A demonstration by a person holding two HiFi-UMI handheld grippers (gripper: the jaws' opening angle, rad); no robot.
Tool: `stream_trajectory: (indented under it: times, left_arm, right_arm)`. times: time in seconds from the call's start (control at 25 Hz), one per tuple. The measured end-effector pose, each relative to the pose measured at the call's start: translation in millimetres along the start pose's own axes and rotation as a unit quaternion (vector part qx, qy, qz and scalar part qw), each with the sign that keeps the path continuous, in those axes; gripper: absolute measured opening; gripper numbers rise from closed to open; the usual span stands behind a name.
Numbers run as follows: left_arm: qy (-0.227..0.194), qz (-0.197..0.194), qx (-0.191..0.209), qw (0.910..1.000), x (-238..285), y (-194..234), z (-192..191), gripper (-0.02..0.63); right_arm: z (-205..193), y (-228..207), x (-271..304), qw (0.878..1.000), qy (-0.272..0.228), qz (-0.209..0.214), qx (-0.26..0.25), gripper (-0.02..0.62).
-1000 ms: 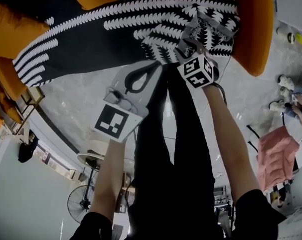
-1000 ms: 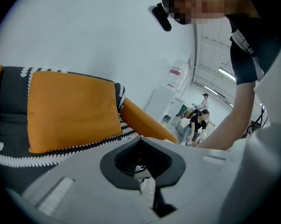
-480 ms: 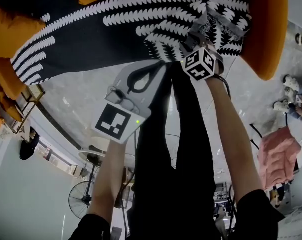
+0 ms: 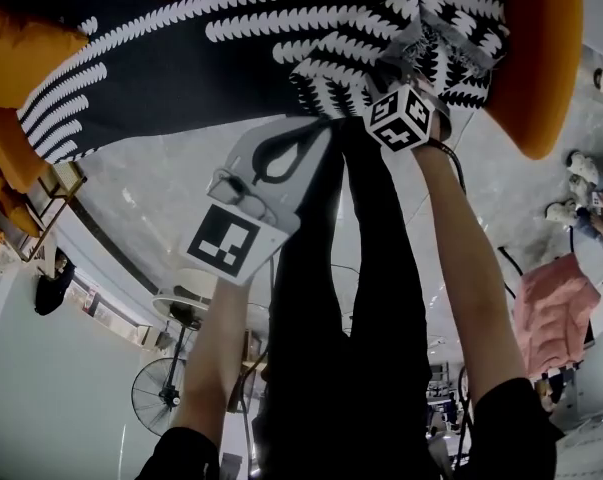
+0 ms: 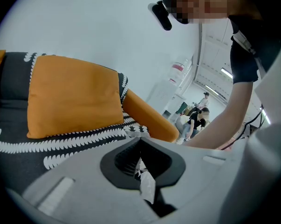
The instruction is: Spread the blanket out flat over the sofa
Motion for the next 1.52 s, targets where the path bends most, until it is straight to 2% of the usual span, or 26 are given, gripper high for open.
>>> stream_trajectory:
  times: [0.12, 0.2, 0.52, 0.84, 1.0, 1.2, 1.32, 1.44, 1.52]
  left_arm:
    - [-0.001, 0.003, 0.002, 1.0, -3, -3, 0, 0.011]
    - [-0.001, 0.005, 0.003, 1.0, -5, -5, 1, 0.011]
    - [-0.018, 0.023, 0.001, 0.9996, -12, -28, 15, 0.011]
    - [-0.051, 0.043, 0.011, 0.9977, -21, -49, 47, 0.011]
    - [-0.058, 0.048, 0.007, 0.9971, -25, -56, 48, 0.011]
    - [-0.068, 0.046, 0.006, 0.9966, -34, -68, 47, 0.011]
    - [-0.074, 0.037, 0.006, 0.9966, -37, -46, 54, 0.011]
    - [-0.077, 0.021, 0.003, 0.9968, -46, -2, 68, 0.011]
    - [-0.083, 0.012, 0.008, 0.9965, -61, 13, 74, 0.011]
  right_arm:
    - [2, -1, -5, 1.0, -0.004, -0.001, -0.001, 0.036]
    - [3, -1, -10, 1.0, -0.009, -0.001, 0.001, 0.018]
    - [18, -7, -52, 1.0, -0.027, -0.002, 0.014, 0.015]
    - [47, -13, -104, 0.997, -0.064, 0.021, 0.032, 0.011]
    - [56, -12, -126, 0.995, -0.084, 0.035, 0.041, 0.009]
    - [60, -6, -158, 0.989, -0.108, 0.03, 0.099, 0.009]
    - [78, -10, -158, 0.983, -0.116, 0.021, 0.138, 0.008]
    - [113, -13, -144, 0.981, -0.116, 0.004, 0.155, 0.008]
    - [130, -5, -143, 0.98, -0.118, -0.008, 0.159, 0.008]
Point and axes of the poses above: the fingertips, and each gripper's own axes: x forward along the fingers, y to its left, z out of its top, the point moved 10 cm from there along -x, backward along the fingers, and after that the axes turned 13 degrees about -y, right-handed, at the moved point
